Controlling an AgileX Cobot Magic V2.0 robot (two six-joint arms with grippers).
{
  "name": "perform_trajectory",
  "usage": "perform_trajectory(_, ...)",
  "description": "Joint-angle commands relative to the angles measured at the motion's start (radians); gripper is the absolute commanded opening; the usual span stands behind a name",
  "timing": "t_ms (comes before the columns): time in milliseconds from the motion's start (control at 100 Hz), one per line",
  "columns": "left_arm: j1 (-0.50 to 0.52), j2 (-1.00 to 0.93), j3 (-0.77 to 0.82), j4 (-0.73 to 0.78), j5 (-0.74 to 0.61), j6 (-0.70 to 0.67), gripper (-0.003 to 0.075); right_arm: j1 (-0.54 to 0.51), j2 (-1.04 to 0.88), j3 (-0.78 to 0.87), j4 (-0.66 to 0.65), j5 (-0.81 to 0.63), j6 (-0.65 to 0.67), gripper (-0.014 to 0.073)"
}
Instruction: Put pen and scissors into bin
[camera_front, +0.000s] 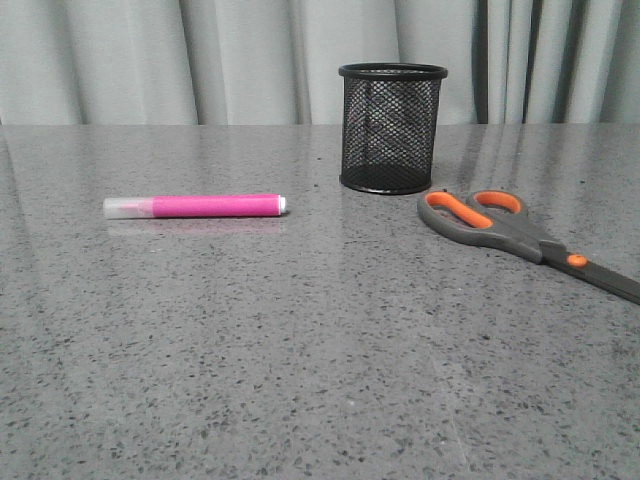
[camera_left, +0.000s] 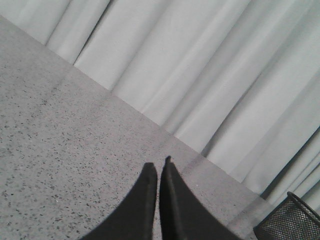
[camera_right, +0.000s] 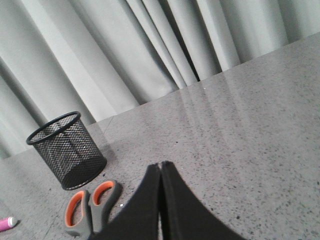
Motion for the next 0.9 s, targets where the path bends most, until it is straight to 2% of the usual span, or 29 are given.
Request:
perform_trajectory(0, -0.009, 0.028, -0.072, 0.002, -0.009, -0.006, -0.0020, -0.005, 0.080, -0.093, -0.038, -0.006, -0.002, -0.0067)
perform_trajectory(160, -0.009, 0.183, -0.229, 0.136, 0.135, 0.030, -0.0020, -0.005, 0.302, -0.251, -0.107, 0.149, -0.010, -0.0067)
perform_trajectory(250, -0.009, 0.295, -0.335, 0.220, 0.248, 0.066, -0.0020, -0.005, 0.444, -0.350, -0.109, 0.245, -0.069, -0.0067)
perform_trajectory(390, -0.009, 0.451, -0.471, 0.232, 0.399, 0.182, -0.0019, -0.005, 0.627, -0.489, -0.109, 0.387, -0.109, -0.0069)
perform_trajectory(580, -0.009, 0.580, -0.553, 0.227, 0.454, 0.210, -0.0018, 0.014, 0.727, -0.568, -0.096, 0.427, -0.176, -0.0062)
perform_trajectory(630, -0.009, 0.600, -0.560, 0.225, 0.452, 0.212, -0.0006, 0.029, 0.730, -0.570, -0.085, 0.420, -0.196, -0.0028)
perform_trajectory(730, -0.009, 0.640, -0.567, 0.214, 0.452, 0.233, 0.0087, 0.041, 0.730, -0.570, -0.076, 0.415, -0.208, 0.0106)
perform_trajectory(840, -0.009, 0.670, -0.567, 0.153, 0.448, 0.270, 0.0298, 0.041, 0.730, -0.570, -0.075, 0.408, -0.209, 0.0328)
perform_trajectory(890, -0.009, 0.684, -0.567, 0.114, 0.442, 0.300, 0.0400, 0.041, 0.730, -0.570, -0.075, 0.408, -0.209, 0.0401)
